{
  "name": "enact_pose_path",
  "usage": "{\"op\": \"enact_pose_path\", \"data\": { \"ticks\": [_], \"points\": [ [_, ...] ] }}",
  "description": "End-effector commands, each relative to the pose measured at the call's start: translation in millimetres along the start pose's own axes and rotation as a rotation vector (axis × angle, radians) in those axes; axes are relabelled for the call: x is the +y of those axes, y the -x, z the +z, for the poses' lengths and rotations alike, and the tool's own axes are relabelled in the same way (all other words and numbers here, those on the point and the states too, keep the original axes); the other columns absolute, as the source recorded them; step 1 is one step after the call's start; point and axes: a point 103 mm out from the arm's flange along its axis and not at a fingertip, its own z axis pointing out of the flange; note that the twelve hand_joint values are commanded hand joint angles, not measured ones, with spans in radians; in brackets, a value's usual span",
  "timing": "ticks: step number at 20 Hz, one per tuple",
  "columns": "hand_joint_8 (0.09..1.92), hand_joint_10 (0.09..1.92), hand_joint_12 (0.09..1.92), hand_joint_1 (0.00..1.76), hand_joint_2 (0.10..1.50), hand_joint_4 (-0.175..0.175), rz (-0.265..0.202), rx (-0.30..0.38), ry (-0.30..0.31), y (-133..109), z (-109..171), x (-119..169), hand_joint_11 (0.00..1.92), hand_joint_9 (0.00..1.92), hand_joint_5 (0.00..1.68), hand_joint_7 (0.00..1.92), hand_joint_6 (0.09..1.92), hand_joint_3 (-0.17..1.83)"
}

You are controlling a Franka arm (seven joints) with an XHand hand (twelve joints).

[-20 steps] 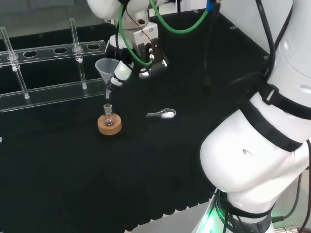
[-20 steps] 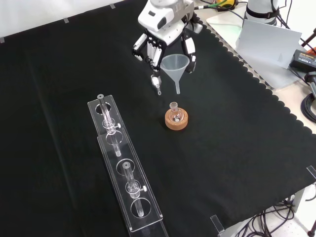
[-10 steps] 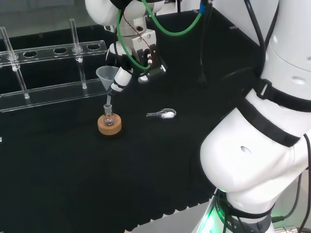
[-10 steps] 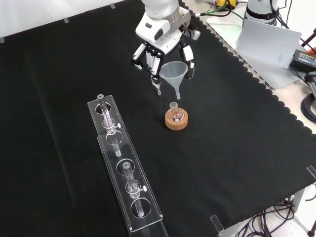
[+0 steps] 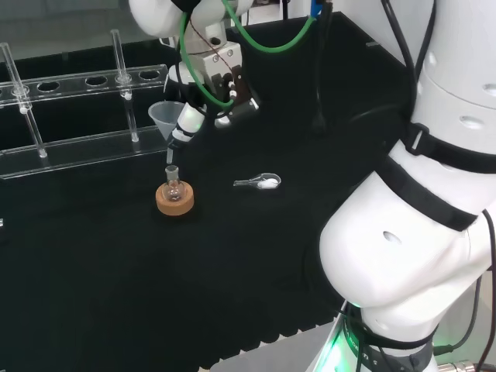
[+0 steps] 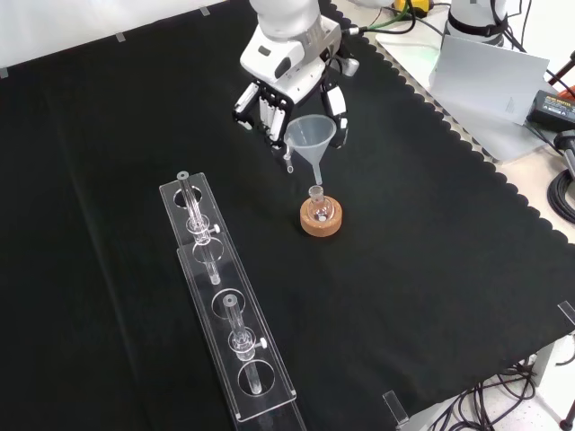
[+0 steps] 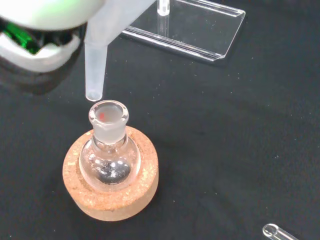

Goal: Place the funnel on the round-bottom flask.

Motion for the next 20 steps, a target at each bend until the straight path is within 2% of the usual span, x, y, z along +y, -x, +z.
{"op": "enact_pose_path", "data": {
  "ticks": [1, 5, 9, 12, 20],
  "points": [
    [0.34, 0.25, 1.59, 1.0, 0.44, 0.063, -0.012, -0.02, -0.027, -14, 4, 15, 0.1, 1.23, 1.02, 1.32, 0.57, 0.75],
    [0.34, 0.25, 1.59, 1.0, 0.44, 0.064, 0.008, -0.054, -0.035, -10, 4, 19, 0.1, 1.23, 1.02, 1.33, 0.57, 0.75],
    [0.34, 0.25, 1.59, 1.0, 0.44, 0.063, 0.021, -0.069, -0.043, -18, 0, 24, 0.09, 1.23, 1.02, 1.33, 0.57, 0.75],
    [0.34, 0.25, 1.59, 1.0, 0.44, 0.062, 0.021, -0.063, -0.042, -21, -1, 26, 0.09, 1.23, 1.02, 1.33, 0.57, 0.76],
    [0.33, 0.24, 1.59, 1.0, 0.43, 0.061, 0.01, -0.067, -0.043, -11, -2, 17, 0.09, 1.23, 1.02, 1.33, 0.56, 0.76]
  ]
}}
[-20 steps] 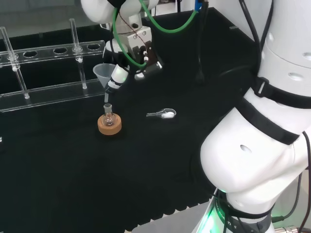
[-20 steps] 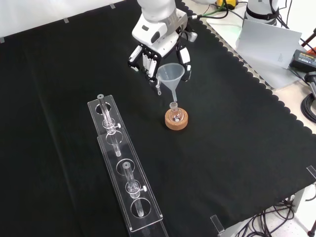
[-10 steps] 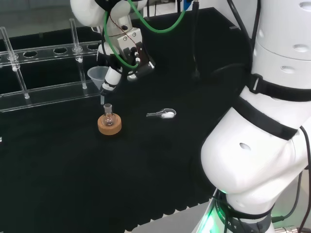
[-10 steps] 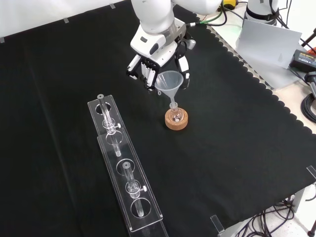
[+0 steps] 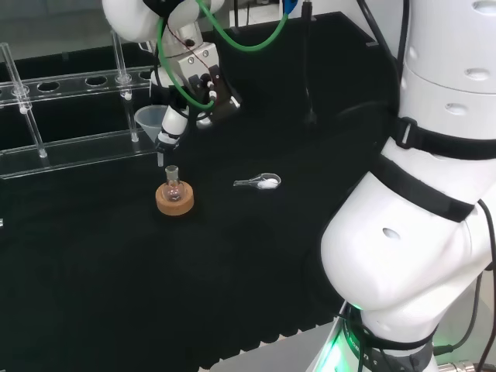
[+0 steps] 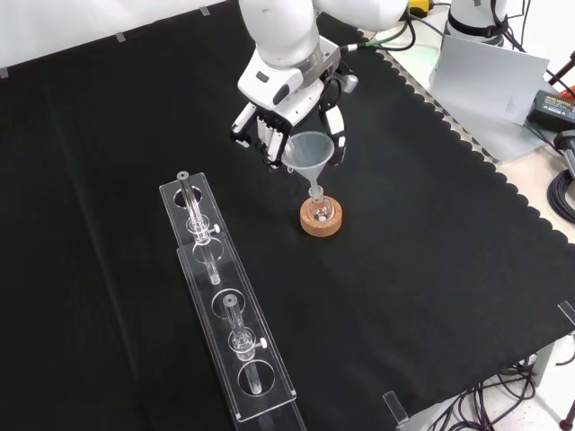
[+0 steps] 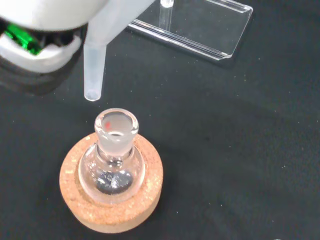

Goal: Place the funnel on the round-bottom flask.

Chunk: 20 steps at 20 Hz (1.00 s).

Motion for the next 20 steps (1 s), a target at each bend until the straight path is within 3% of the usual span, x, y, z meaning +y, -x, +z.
{"op": "enact_pose_path", "data": {
  "ticks": [1, 14, 20],
  "points": [
    [0.33, 0.24, 1.59, 1.0, 0.43, 0.061, 0.006, 0.001, -0.001, 7, -2, -5, 0.09, 1.23, 1.02, 1.33, 0.56, 0.76],
    [0.33, 0.24, 1.59, 1.0, 0.43, 0.061, 0.033, 0.047, 0.028, 48, 20, -27, 0.08, 1.23, 1.03, 1.34, 0.56, 0.76],
    [0.33, 0.24, 1.59, 1.0, 0.43, 0.062, 0.026, 0.055, 0.032, 51, 21, -28, 0.08, 1.23, 1.04, 1.34, 0.56, 0.77]
  ]
}}
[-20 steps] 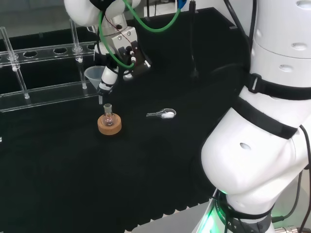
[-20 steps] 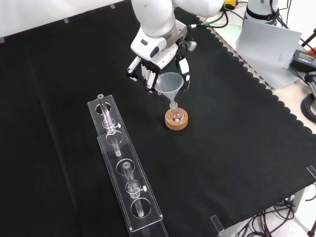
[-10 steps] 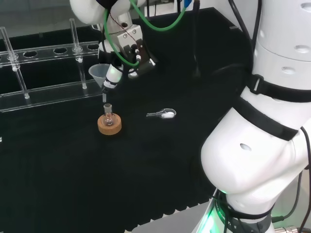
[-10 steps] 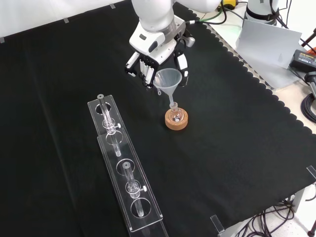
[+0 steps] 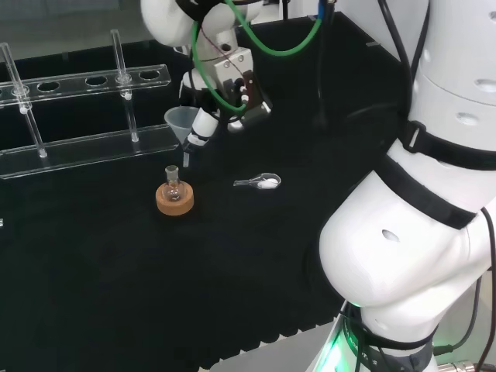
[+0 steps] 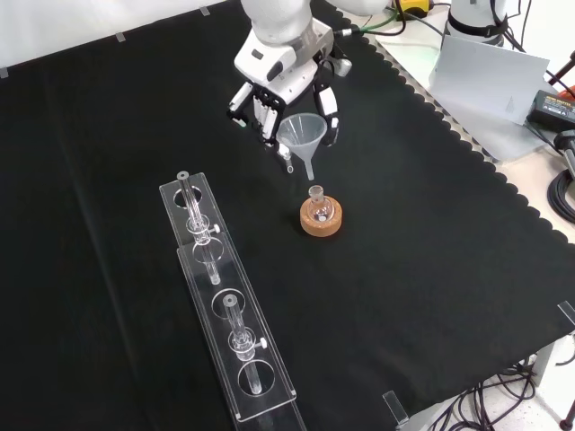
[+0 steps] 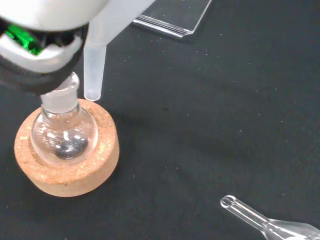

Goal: Place the funnel on the round-bottom flask.

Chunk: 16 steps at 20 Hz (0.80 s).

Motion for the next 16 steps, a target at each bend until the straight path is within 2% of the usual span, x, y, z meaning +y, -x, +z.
{"op": "enact_pose_path", "data": {
  "ticks": [1, 16],
  "points": [
    [0.33, 0.24, 1.59, 1.0, 0.43, 0.062, 0.001, 0.011, 0.012, 5, -2, 1, 0.08, 1.23, 1.04, 1.34, 0.56, 0.77],
    [0.32, 0.24, 1.59, 1.0, 0.43, 0.063, -0.018, 0.008, 0.024, -18, -13, 10, 0.07, 1.23, 1.04, 1.35, 0.56, 0.77]
  ]
}}
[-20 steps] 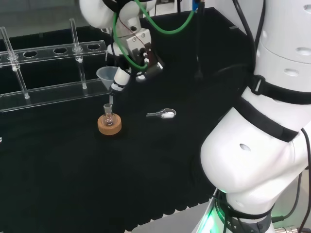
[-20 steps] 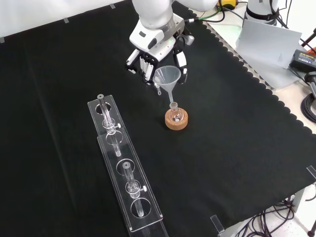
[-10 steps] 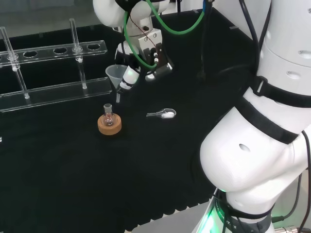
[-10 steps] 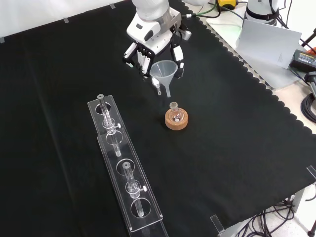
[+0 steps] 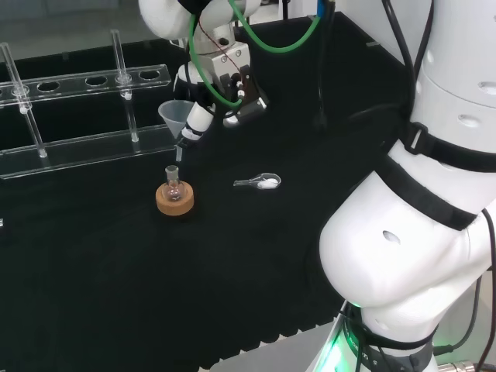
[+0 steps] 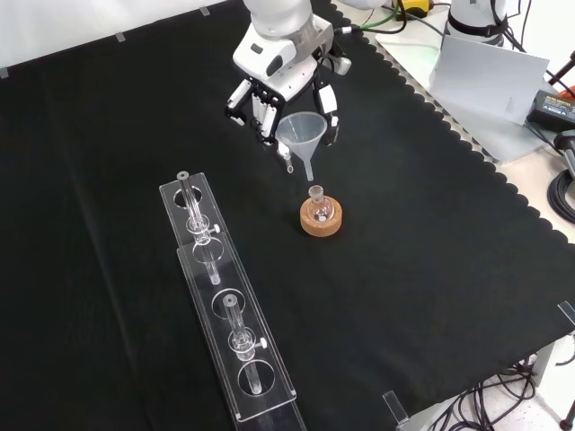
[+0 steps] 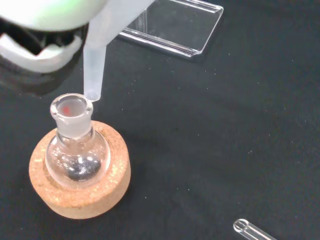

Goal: Place the funnel on the round-bottom flask.

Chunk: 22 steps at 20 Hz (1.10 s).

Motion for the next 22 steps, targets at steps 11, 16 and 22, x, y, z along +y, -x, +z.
{"op": "enact_pose_path", "data": {
  "ticks": [11, 16, 22],
  "points": [
    [0.32, 0.24, 1.59, 1.0, 0.43, 0.063, -0.007, 0.027, -0.016, -10, 11, 3, 0.07, 1.23, 1.05, 1.35, 0.55, 0.77],
    [0.32, 0.24, 1.59, 1.0, 0.44, 0.063, -0.012, 0.028, -0.009, -8, 10, 6, 0.07, 1.23, 1.05, 1.35, 0.55, 0.77],
    [0.32, 0.24, 1.59, 1.0, 0.43, 0.063, -0.007, 0.039, -0.005, -10, 9, 11, 0.07, 1.23, 1.05, 1.36, 0.55, 0.77]
  ]
}}
